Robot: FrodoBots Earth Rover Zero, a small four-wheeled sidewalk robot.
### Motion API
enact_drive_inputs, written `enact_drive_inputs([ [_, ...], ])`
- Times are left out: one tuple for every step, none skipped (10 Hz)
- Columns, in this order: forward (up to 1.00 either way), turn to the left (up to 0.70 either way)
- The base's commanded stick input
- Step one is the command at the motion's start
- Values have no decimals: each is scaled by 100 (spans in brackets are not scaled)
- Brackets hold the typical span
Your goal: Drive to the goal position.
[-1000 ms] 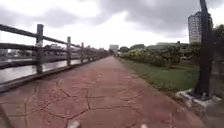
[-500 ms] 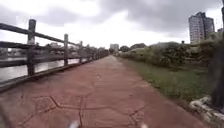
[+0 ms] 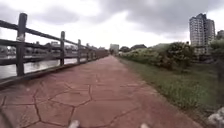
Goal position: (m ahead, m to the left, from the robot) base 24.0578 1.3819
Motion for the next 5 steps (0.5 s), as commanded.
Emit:
enact_drive_inputs([
  [70, 0],
  [70, 0],
  [70, 0],
  [70, 0],
  [70, 0],
])
